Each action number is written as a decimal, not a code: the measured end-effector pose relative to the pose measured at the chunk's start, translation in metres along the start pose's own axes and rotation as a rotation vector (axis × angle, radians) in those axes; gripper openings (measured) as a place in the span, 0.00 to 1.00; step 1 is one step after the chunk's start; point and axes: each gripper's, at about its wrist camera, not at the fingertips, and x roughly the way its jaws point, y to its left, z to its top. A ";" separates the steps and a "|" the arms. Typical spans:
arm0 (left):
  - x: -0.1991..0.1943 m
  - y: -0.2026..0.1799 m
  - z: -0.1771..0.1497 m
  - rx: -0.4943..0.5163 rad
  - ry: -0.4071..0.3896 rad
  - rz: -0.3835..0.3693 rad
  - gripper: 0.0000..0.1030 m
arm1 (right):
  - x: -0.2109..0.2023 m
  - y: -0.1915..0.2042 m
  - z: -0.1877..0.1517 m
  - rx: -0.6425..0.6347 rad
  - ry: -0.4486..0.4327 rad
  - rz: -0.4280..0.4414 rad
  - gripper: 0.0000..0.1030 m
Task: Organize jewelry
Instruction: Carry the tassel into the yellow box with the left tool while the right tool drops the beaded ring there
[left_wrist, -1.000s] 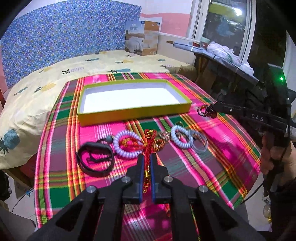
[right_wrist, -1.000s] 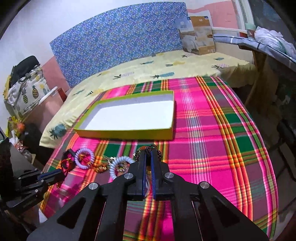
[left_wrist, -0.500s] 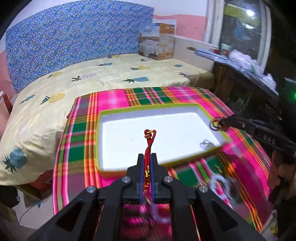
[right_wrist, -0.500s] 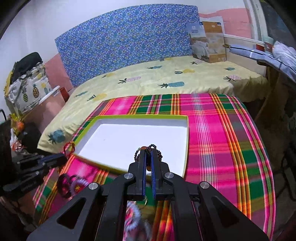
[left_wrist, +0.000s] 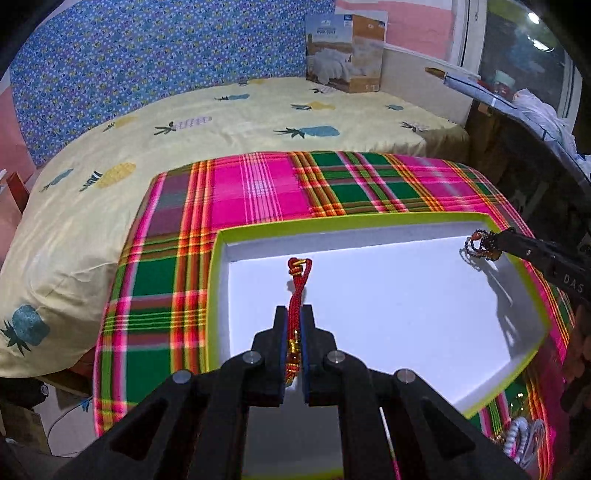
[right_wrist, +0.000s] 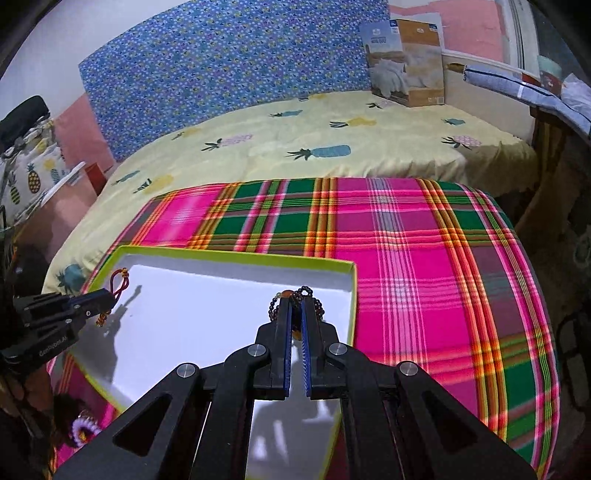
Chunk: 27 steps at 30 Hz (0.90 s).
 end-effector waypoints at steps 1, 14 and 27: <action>0.003 0.000 0.000 0.001 0.007 0.000 0.06 | 0.002 0.000 0.000 0.001 0.003 -0.002 0.04; -0.013 -0.006 -0.005 0.037 -0.004 -0.013 0.19 | -0.011 0.006 -0.002 -0.002 0.008 0.000 0.19; -0.084 -0.018 -0.041 0.031 -0.082 -0.047 0.31 | -0.091 0.029 -0.043 0.017 -0.056 0.031 0.22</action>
